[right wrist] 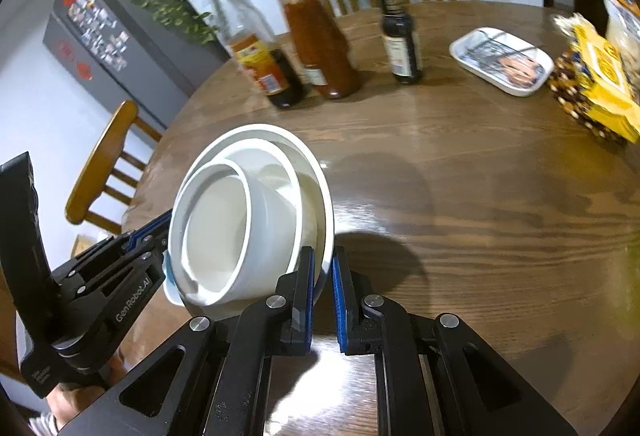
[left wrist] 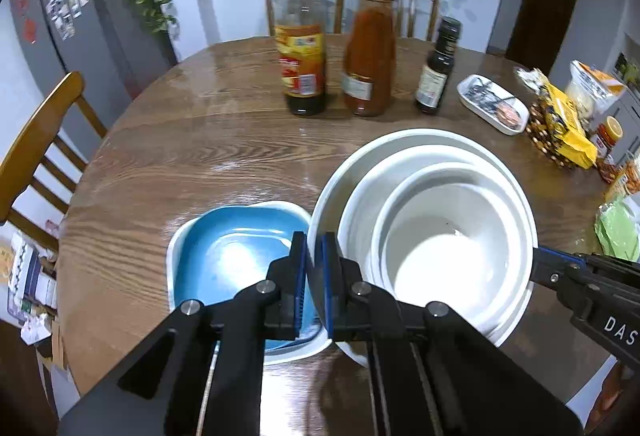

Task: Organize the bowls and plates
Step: 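Lift the bowl stack and carry it over the blue plate stack, then lower the bowl stack onto the blue plates with the right gripper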

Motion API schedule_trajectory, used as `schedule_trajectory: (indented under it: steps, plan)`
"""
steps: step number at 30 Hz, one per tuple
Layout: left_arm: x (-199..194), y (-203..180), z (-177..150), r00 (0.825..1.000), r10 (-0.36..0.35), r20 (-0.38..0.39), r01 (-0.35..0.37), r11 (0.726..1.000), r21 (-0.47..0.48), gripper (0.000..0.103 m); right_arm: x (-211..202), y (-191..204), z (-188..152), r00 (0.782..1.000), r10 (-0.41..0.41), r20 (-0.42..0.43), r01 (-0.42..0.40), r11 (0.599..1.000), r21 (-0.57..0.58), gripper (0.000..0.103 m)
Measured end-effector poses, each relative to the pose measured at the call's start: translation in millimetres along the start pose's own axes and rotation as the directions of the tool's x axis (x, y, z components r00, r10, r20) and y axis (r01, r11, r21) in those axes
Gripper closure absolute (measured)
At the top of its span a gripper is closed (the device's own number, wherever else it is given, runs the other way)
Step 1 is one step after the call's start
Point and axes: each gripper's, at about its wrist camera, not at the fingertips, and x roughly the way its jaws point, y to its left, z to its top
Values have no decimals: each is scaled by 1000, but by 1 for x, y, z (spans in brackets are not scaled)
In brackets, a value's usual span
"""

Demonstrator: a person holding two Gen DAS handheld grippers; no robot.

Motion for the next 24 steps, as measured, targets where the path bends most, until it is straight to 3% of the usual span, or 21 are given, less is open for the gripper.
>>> schedule_trajectory:
  steps: [11,24]
  plan:
    - [-7,58,-12,996,85,1,-85,994,-70,99,28,57,-2,998,57,-27,-59,995,-84,90]
    - [9,106,-24,992,106,-71,-113,987,-113,99,66,97,-9,993,78,-92,-88,990,-112,90]
